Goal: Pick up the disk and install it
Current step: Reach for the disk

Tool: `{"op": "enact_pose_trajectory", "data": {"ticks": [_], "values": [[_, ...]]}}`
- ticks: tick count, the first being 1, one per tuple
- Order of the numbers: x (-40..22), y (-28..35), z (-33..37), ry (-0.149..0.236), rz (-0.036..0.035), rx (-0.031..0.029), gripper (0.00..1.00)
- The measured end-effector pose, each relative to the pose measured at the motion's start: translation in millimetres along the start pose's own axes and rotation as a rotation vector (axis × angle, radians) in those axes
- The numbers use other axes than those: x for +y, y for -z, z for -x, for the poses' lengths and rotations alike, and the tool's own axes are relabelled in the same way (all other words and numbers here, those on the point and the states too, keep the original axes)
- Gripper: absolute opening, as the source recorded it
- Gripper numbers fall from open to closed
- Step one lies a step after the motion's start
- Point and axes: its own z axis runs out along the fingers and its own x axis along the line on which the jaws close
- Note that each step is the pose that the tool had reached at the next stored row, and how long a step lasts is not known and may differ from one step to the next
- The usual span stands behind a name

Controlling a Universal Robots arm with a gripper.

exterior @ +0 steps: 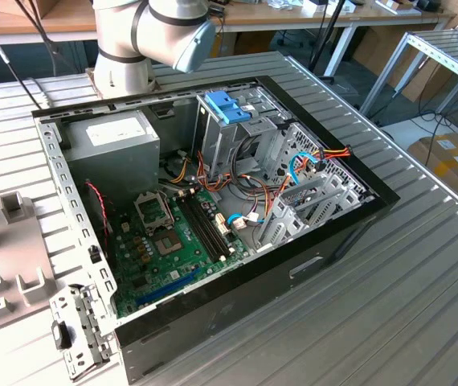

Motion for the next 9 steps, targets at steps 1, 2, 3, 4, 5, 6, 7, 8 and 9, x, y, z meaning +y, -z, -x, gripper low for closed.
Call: {"op": "enact_pose_trajectory", "data": {"ticks": [1,2,3,4,5,6,7,8,9], "values": [[-0.1,0.0,-1.1,0.000,0.0000,0.0000,0.11],[-0.1,0.0,-2.0,0.000,0.0000,0.0000,0.11],[-0.2,0.0,-3.1,0.000,0.0000,0.0001,0.11],[-0.3,0.0,-3.9,0.000,0.0000,0.0000,0.11],[-0.3,0.0,-4.7,0.000,0.0000,0.0000,0.11],[-0.4,0.1,-5.9,0.000,0.0000,0.0000,0.11],[-0.5,0.1,-6.7,0.000,0.0000,0.0001,0.11],[-0.6,0.1,-7.8,0.000,0.0000,0.0000,0.11],[-0.7,0.1,-9.3,0.000,-0.0001,0.0000,0.11]]}}
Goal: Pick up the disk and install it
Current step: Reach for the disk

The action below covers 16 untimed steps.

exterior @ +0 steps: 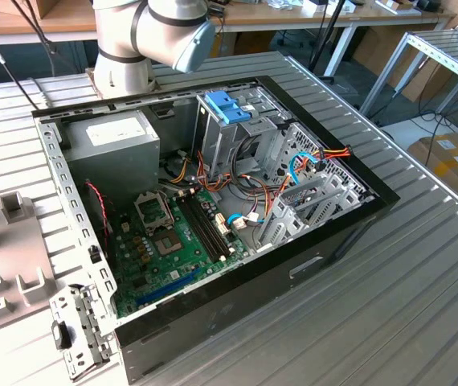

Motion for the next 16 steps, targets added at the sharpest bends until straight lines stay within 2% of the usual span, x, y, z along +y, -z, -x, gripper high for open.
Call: {"op": "enact_pose_trajectory", "data": {"ticks": [16], "values": [[-1.4,0.2,-17.9,0.000,0.0001,-0.0001,0.11]]}}
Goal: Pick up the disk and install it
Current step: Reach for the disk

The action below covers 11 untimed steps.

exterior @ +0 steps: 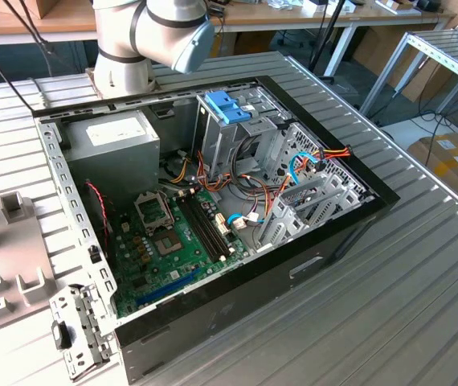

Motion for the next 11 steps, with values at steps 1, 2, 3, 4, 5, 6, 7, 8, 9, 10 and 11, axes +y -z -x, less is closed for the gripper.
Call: {"op": "enact_pose_trajectory", "data": {"ticks": [1,2,3,4,5,6,7,8,9,10,11], "values": [[-0.1,0.0,-0.8,0.000,0.0000,0.0001,0.11],[-0.1,0.1,-1.6,0.000,0.0000,0.0001,0.11],[-0.2,0.1,-2.4,0.000,0.0000,0.0001,0.11],[-0.2,0.1,-3.2,0.000,-0.0001,0.0001,0.11],[-0.4,0.1,-4.6,0.000,0.0000,0.0000,0.11],[-0.4,0.2,-5.8,0.000,-0.0001,0.0001,0.11],[-0.5,0.2,-6.9,0.000,-0.0001,0.0002,0.11],[-0.7,0.2,-8.8,0.000,0.0000,0.0001,0.11],[-0.8,0.2,-10.3,0.000,-0.0001,0.0001,0.11],[-0.8,0.2,-11.2,0.000,0.0000,0.0001,0.11],[-0.9,0.2,-11.9,0.000,0.0000,0.0000,0.11]]}}
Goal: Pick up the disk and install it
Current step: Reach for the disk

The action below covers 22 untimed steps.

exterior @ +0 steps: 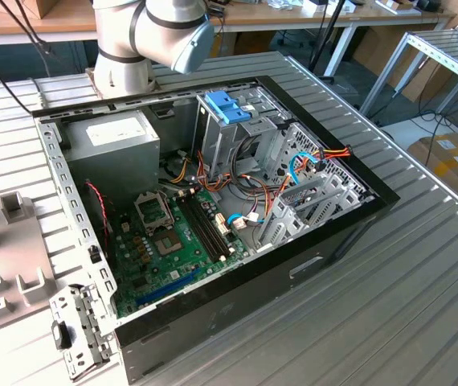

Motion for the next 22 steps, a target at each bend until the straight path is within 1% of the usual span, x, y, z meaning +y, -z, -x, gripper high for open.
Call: {"op": "enact_pose_trajectory", "data": {"ticks": [12,22], "values": [[-0.8,0.2,-10.7,0.000,0.0000,0.0000,0.11],[-1.3,0.2,-16.5,0.000,0.0000,0.0000,0.11]]}}
